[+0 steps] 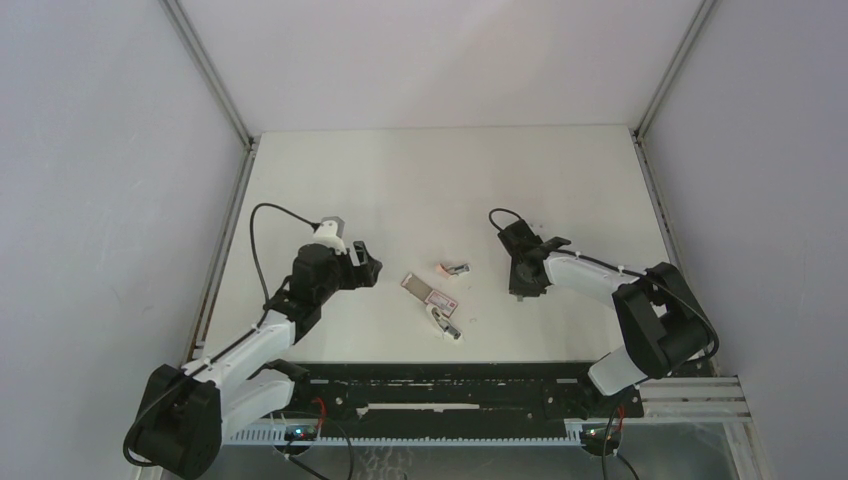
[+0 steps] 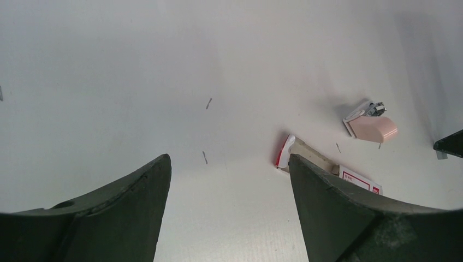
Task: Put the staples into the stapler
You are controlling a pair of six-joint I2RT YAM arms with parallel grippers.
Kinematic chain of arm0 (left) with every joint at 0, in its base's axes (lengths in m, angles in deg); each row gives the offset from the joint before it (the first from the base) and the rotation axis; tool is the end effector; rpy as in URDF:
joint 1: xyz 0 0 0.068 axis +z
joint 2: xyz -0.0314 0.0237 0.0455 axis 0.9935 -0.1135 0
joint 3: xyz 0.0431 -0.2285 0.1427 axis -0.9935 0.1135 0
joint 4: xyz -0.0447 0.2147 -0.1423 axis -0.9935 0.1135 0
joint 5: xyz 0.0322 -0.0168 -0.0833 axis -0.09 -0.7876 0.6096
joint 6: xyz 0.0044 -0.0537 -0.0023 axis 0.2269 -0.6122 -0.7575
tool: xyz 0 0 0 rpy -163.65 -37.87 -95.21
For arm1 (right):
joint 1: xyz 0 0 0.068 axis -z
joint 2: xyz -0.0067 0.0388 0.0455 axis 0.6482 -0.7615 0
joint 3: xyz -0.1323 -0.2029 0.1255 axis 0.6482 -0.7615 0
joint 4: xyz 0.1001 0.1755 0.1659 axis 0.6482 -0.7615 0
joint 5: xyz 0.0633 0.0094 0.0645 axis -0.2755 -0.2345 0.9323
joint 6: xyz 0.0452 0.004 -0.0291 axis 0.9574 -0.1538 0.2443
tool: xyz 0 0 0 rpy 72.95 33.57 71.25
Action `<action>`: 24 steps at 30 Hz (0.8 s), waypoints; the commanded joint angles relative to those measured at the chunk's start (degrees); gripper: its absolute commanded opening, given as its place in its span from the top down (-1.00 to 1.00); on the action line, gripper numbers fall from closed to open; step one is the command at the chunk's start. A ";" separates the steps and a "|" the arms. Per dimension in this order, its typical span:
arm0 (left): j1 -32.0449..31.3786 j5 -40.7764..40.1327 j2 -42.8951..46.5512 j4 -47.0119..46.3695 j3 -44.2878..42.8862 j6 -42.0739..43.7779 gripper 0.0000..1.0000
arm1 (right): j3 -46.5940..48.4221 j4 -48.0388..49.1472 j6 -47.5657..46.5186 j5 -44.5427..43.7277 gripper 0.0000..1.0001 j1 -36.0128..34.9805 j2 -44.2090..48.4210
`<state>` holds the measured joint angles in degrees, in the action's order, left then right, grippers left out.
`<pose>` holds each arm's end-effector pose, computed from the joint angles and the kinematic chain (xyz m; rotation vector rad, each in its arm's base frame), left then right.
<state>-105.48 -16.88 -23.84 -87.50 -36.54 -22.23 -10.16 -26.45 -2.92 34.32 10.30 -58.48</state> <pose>0.1912 -0.0774 0.1904 -0.0209 2.0850 -0.4932 0.2285 0.1231 0.1563 0.1967 2.7743 -0.0537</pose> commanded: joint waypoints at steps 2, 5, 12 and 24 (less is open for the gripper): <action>-0.31 0.86 1.06 -2.81 -1.72 1.97 -0.67 | 0.46 -2.27 0.53 -0.68 0.67 -0.48 -1.06; -0.39 4.45 0.37 -5.83 -1.72 3.25 -0.67 | 0.70 -2.48 0.21 -0.52 0.73 -0.32 0.01; -5.21 18.32 -7.58 -10.89 -7.78 11.58 -0.66 | 1.49 -2.80 -1.59 0.19 0.76 1.08 3.25; -12.19 27.07 -24.35 -16.64 -18.55 18.69 -0.72 | 1.56 -0.94 -4.59 2.43 0.76 2.91 6.17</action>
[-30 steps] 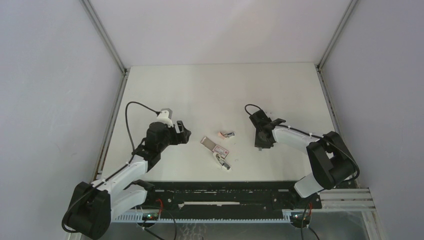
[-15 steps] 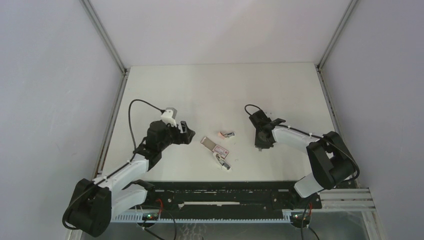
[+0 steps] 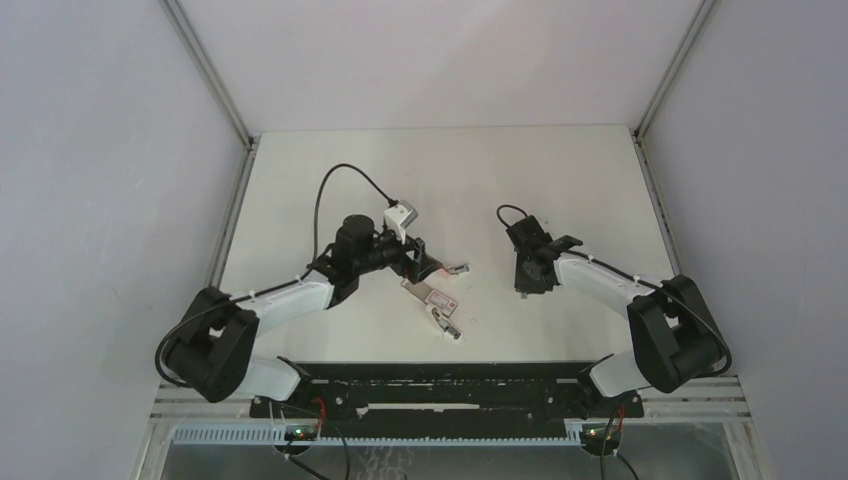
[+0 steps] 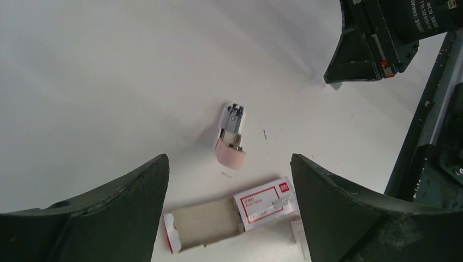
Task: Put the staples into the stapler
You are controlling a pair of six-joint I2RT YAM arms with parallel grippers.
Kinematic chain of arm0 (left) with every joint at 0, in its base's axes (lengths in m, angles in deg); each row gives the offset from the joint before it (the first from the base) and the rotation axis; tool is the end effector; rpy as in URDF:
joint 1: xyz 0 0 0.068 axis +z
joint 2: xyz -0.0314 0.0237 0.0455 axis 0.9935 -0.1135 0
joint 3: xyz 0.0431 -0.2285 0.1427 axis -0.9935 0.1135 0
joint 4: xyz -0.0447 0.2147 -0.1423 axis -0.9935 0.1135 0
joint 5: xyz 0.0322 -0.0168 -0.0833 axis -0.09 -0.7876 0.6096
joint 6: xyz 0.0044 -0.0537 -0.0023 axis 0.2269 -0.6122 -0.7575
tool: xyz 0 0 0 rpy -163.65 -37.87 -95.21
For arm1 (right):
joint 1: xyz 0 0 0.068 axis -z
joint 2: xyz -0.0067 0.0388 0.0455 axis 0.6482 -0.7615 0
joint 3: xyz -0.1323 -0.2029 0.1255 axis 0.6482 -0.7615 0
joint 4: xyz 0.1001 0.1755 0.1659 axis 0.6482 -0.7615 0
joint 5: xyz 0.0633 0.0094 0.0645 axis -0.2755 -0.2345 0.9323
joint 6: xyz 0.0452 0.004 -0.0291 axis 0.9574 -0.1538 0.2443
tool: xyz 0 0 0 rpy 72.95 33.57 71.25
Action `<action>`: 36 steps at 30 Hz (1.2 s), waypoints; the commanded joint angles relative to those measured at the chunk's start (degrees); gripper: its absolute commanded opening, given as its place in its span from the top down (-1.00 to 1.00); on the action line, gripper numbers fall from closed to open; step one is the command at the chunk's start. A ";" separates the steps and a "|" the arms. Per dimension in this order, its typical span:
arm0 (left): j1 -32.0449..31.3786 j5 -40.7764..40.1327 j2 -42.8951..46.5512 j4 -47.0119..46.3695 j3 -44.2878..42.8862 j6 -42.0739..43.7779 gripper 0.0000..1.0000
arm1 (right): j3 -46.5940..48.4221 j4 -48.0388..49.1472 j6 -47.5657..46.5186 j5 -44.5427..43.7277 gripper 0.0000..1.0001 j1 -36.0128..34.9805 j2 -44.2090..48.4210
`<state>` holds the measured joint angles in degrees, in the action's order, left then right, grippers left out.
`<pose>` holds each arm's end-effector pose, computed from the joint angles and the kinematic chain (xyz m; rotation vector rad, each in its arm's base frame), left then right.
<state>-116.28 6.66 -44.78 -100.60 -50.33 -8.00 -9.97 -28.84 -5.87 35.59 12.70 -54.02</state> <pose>0.2302 -0.1654 0.2108 0.6908 1.8936 -0.8791 0.2264 0.1105 0.1740 0.1835 2.7551 -0.0217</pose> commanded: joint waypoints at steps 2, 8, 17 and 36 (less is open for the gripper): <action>-1.88 4.03 -5.09 -3.50 -5.56 5.48 -0.71 | 1.34 1.85 -1.90 1.70 0.76 0.65 1.89; -3.72 3.73 -9.76 0.08 -8.64 9.12 -0.42 | 1.22 2.46 -2.73 2.43 0.76 1.45 2.15; -5.39 2.17 -14.44 3.31 -10.93 12.00 -0.08 | 1.14 2.61 -3.33 2.95 0.75 2.19 2.42; -14.37 -13.78 -11.22 1.09 -7.90 5.81 0.95 | 2.83 3.76 -0.73 4.58 0.74 2.57 2.81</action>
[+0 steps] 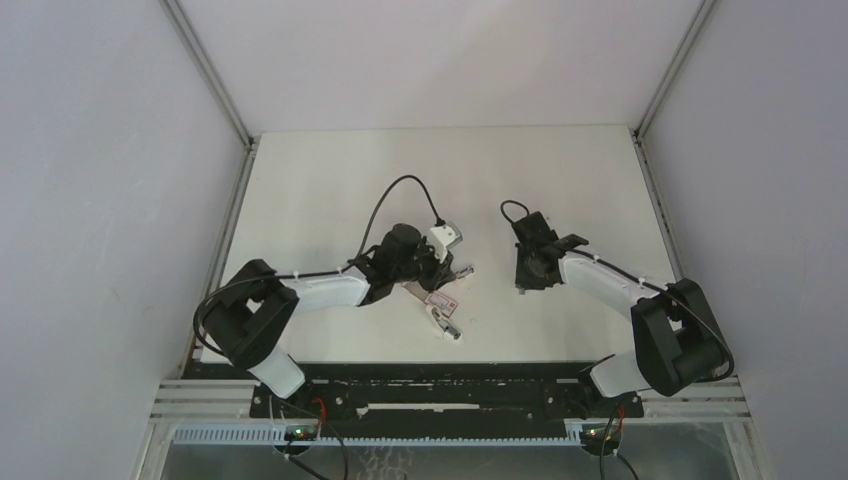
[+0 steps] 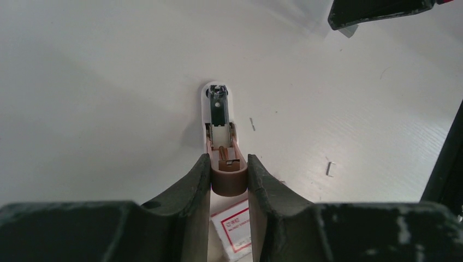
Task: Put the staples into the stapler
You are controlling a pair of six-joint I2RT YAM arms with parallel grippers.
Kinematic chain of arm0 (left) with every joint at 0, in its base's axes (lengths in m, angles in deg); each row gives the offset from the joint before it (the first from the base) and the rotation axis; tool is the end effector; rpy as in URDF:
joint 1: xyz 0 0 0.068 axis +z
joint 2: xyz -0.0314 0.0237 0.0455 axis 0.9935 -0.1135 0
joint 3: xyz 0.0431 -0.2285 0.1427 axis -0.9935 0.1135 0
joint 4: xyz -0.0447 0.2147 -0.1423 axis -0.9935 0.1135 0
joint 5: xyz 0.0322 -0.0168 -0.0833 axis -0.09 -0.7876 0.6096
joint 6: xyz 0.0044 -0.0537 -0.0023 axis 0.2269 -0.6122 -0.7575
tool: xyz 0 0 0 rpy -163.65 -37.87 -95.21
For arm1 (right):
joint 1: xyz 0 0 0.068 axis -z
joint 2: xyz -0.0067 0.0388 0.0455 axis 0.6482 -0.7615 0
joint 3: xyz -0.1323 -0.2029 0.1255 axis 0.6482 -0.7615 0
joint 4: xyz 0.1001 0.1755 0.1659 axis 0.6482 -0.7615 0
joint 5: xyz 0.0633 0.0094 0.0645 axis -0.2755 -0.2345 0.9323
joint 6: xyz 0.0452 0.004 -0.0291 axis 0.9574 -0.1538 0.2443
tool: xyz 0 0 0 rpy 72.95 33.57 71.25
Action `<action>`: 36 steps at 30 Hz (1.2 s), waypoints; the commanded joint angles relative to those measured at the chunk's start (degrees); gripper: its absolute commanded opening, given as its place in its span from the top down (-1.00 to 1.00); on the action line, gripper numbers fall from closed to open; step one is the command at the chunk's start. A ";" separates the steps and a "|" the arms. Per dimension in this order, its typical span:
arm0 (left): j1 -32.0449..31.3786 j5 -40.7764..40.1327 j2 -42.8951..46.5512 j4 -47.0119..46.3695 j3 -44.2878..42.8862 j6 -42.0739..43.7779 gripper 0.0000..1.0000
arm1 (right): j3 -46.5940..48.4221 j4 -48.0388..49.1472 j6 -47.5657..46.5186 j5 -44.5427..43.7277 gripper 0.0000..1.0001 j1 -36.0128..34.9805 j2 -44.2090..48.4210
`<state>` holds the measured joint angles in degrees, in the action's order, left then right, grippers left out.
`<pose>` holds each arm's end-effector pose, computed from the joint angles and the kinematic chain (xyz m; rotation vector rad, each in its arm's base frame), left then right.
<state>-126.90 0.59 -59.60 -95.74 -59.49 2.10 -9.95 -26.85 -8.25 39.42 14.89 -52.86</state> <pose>0.2324 -0.2348 0.1775 1.0024 1.9530 -0.7572 0.2317 0.1050 0.1797 0.1684 2.7384 0.0758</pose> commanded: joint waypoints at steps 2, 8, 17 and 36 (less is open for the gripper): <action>-6.47 -11.30 4.69 -5.39 2.67 -6.65 0.95 | 3.32 2.19 2.42 1.56 0.74 0.25 1.47; -13.25 -20.65 4.34 -6.20 2.29 -14.86 0.99 | 4.02 3.60 5.82 3.26 0.73 -0.20 0.68; -18.59 -27.07 1.68 -3.25 -1.44 -21.08 0.92 | 4.01 4.39 13.39 5.12 0.75 -0.75 -0.84; -19.11 -20.69 6.50 -11.36 6.45 -26.12 -0.18 | 7.35 1.17 21.04 1.94 0.78 -7.23 -4.14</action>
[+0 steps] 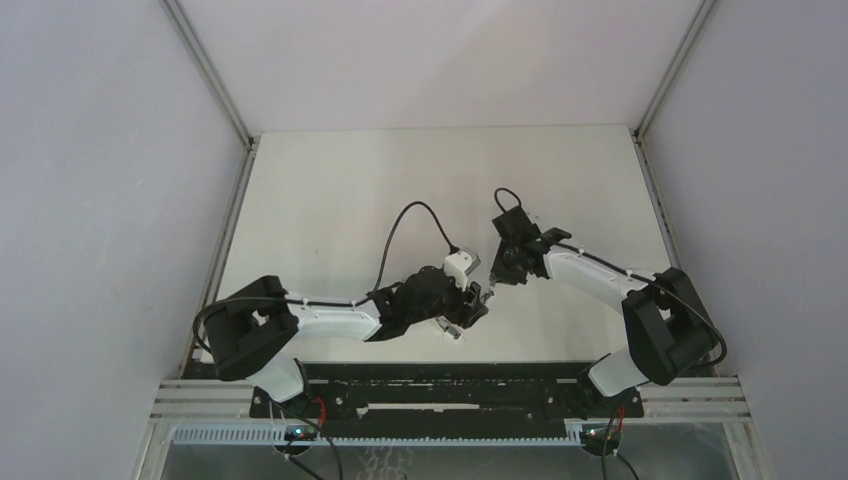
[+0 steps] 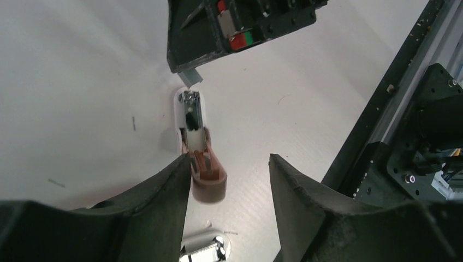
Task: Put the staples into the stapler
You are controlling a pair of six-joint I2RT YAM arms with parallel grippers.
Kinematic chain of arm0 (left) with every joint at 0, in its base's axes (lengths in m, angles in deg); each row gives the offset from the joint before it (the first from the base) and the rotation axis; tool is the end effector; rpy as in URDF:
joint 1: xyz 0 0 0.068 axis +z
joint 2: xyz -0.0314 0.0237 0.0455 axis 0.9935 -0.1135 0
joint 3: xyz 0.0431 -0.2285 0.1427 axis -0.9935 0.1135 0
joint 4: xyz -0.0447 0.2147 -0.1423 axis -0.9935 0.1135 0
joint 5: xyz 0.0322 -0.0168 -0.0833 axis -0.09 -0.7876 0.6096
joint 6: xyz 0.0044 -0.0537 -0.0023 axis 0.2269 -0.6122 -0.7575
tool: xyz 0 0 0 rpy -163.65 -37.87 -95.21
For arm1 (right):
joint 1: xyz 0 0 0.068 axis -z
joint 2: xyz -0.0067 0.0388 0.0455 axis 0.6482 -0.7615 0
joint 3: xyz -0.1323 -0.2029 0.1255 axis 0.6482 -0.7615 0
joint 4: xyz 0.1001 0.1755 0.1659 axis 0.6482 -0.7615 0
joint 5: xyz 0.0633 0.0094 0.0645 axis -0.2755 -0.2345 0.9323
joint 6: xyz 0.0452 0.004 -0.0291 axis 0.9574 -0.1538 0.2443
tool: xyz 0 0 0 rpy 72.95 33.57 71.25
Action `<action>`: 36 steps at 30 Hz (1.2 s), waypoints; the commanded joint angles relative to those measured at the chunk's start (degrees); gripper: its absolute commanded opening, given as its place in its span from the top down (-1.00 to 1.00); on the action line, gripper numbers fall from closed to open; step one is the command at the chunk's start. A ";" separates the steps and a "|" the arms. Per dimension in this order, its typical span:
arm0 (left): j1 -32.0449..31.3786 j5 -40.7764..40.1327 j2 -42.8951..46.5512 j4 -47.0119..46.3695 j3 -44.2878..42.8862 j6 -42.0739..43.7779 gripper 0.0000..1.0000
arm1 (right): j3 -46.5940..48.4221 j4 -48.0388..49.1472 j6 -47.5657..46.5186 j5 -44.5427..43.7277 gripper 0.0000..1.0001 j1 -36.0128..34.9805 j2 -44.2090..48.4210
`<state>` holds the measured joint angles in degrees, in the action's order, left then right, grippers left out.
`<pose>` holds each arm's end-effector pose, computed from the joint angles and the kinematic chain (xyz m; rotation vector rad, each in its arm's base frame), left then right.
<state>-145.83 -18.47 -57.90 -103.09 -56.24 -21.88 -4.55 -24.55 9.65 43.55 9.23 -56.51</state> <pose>0.1517 -0.2877 0.1809 0.7104 2.0305 -0.8902 0.2416 0.1433 0.1918 0.4432 2.7009 0.3272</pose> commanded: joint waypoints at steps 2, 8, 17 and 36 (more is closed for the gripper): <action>-0.23 -3.43 6.98 -5.73 5.52 -2.82 -0.21 | 1.95 -1.52 4.05 -2.65 0.78 -2.37 -0.66; -0.20 -5.48 9.70 -6.54 8.01 -4.04 -0.29 | 1.98 -1.79 5.85 -3.26 0.78 -3.41 -1.23; -0.23 -4.00 8.69 -6.37 7.03 -4.99 -0.32 | 2.03 -3.03 9.60 -4.51 0.78 -4.48 -1.25; -0.19 -3.64 4.63 5.14 -0.16 3.07 -0.39 | 0.90 -8.20 5.77 -9.88 0.85 -1.78 7.33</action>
<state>-145.83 -19.98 -52.41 -101.97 -52.61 -22.30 -4.48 -30.61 18.15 37.56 5.95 -55.20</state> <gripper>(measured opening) 0.691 0.103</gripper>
